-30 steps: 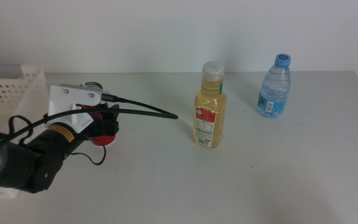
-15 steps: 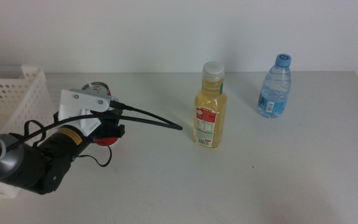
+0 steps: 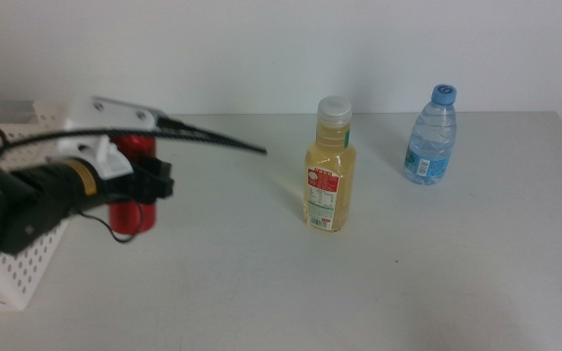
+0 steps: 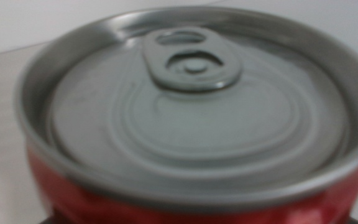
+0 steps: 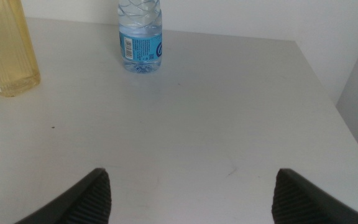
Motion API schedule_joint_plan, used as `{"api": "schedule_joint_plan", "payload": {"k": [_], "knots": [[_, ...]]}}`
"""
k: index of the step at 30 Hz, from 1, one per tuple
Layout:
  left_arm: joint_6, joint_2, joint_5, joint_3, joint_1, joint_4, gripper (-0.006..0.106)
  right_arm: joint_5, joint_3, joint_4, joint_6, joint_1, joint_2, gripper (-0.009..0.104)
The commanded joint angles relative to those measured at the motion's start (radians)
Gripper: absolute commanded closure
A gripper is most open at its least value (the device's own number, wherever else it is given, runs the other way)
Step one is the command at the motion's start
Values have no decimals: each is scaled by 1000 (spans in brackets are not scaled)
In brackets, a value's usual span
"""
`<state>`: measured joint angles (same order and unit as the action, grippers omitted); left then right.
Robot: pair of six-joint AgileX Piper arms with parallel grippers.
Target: Use arms to grab the bottles and put them into the dustbin to the left of the table.
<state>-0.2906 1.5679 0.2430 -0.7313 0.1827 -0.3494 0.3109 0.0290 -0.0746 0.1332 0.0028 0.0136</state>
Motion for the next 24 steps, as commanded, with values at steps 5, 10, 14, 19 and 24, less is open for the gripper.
{"api": "schedule_joint_plan", "payload": {"k": [5,10,14,19,24], "knots": [[-158,-222,-422,-189,6,-151,102,-78,-10,5,12,-7,21,29],[7,-289,-712,-349,5,-99,102,-78,-10,5,12,-7,21,29],[207,-281,-943,-496,-37,-7,102,-78,-10,5,12,-7,21,29],[485,-248,-1080,-616,-183,234,102,-78,-10,5,12,-7,21,29],[656,-196,-1128,-669,-354,376,102,-78,-10,5,12,-7,21,29]]}}
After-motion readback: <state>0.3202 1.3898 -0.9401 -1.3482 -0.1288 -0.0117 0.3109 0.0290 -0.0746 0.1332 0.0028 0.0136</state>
